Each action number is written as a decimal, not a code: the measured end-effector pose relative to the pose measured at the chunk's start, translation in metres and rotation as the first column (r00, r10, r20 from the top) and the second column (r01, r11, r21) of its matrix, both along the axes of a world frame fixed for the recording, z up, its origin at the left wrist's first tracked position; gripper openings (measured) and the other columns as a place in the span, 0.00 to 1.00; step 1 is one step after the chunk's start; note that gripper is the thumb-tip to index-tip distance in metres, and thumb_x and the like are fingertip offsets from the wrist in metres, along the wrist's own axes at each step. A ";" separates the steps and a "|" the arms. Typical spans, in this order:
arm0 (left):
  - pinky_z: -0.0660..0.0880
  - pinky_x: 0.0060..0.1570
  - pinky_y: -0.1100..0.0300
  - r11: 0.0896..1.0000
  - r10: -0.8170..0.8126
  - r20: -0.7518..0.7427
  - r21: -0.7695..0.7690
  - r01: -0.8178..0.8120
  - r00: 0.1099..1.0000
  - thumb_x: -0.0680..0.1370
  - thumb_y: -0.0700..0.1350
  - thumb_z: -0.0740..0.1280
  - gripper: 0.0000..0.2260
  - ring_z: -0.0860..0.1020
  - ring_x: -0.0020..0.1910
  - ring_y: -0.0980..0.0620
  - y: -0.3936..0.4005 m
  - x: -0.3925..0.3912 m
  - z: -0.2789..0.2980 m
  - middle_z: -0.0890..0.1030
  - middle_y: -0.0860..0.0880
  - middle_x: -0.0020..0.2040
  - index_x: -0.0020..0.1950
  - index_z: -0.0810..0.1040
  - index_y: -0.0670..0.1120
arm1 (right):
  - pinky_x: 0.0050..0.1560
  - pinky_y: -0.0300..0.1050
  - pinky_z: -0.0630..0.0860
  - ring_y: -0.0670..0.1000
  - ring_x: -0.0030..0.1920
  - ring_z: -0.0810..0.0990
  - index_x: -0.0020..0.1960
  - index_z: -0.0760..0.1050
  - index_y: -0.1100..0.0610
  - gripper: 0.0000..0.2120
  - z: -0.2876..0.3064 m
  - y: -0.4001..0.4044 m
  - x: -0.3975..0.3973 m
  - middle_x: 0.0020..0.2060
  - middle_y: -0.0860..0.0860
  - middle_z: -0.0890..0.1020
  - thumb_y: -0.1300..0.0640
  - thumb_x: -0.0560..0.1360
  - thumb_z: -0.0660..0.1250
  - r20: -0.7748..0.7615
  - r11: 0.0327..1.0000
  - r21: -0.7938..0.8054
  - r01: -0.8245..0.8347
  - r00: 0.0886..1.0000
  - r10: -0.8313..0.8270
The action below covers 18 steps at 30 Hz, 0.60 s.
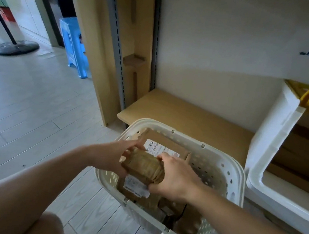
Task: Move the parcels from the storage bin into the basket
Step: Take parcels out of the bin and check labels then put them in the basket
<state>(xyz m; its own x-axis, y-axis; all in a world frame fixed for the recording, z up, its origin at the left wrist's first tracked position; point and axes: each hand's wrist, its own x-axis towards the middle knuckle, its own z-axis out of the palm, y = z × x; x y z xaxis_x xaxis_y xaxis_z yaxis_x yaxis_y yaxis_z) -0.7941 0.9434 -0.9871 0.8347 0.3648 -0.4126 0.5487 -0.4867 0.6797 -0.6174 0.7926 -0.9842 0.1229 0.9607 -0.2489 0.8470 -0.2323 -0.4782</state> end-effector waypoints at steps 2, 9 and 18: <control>0.77 0.50 0.72 0.996 -0.042 -0.068 0.078 0.047 0.997 0.68 0.40 0.81 0.37 0.74 0.60 0.60 0.004 0.000 -0.009 0.73 0.59 0.64 0.72 0.66 0.52 | 0.50 0.48 0.78 0.52 0.51 0.77 0.63 0.68 0.49 0.35 -0.013 0.005 -0.012 0.51 0.48 0.77 0.34 0.64 0.76 0.095 0.998 -0.045 -0.037 0.995 0.041; 0.78 0.57 0.58 0.904 -0.167 -0.205 0.358 0.233 0.964 0.66 0.45 0.80 0.40 0.77 0.63 0.50 0.008 0.001 -0.046 0.79 0.50 0.65 0.74 0.64 0.49 | 0.53 0.52 0.80 0.58 0.55 0.80 0.66 0.69 0.56 0.33 -0.044 0.016 -0.037 0.55 0.54 0.81 0.39 0.70 0.73 0.335 0.983 -0.076 -0.168 0.924 0.184; 0.79 0.58 0.53 0.854 -0.250 -0.133 0.437 0.283 0.959 0.66 0.50 0.79 0.39 0.79 0.61 0.51 0.007 0.008 -0.067 0.79 0.50 0.65 0.73 0.65 0.51 | 0.43 0.51 0.74 0.62 0.56 0.82 0.68 0.64 0.60 0.33 -0.067 0.023 -0.044 0.57 0.59 0.80 0.48 0.71 0.75 0.310 0.968 -0.215 -0.127 0.932 0.191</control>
<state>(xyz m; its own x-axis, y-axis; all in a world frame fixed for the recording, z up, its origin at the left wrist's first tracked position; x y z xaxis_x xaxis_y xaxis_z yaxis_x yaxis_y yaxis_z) -0.7866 0.9504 -1.0536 0.9020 0.2913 -0.3187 0.3914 -0.8631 0.3190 -0.6614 0.8158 -1.0517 0.0777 0.9134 -0.3995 0.9814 -0.1407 -0.1307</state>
